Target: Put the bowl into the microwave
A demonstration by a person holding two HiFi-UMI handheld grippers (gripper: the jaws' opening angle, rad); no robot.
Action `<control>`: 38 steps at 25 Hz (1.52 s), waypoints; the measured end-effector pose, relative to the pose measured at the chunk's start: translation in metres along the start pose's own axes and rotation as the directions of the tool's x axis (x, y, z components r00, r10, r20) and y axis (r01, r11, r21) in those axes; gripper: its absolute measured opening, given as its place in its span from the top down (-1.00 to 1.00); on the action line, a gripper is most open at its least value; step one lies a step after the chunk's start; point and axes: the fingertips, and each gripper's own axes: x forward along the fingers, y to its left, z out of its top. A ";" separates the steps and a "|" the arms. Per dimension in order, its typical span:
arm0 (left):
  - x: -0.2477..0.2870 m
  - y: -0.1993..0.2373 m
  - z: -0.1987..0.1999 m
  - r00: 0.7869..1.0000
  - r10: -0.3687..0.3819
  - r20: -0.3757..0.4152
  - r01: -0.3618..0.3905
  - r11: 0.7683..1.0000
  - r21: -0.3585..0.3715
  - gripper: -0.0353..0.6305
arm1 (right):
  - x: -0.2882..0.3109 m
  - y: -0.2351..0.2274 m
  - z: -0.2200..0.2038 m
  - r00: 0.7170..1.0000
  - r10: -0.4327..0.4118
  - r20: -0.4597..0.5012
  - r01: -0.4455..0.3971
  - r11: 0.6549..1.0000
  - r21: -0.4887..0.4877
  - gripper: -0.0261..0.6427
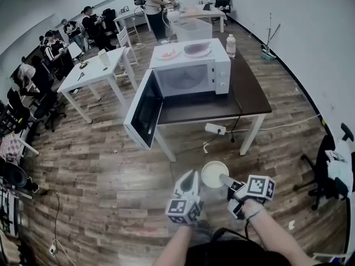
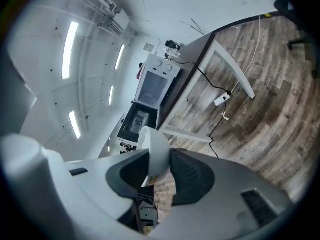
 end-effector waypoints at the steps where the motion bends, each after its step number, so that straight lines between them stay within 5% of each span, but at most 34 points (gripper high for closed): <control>1: 0.004 0.006 0.001 1.000 -0.002 -0.001 0.002 1.000 0.002 0.92 | 0.006 0.000 0.003 1.000 0.000 0.002 0.000 1.000 0.003 0.55; 14: 0.063 0.066 0.023 0.999 -0.033 -0.012 0.033 0.999 0.004 0.92 | 0.077 0.007 0.046 0.999 -0.002 0.040 0.001 0.999 0.041 0.55; 38: 0.146 0.131 0.039 0.999 0.035 -0.017 -0.035 0.999 -0.026 0.92 | 0.172 0.021 0.122 1.000 0.000 -0.004 0.000 0.999 0.054 0.55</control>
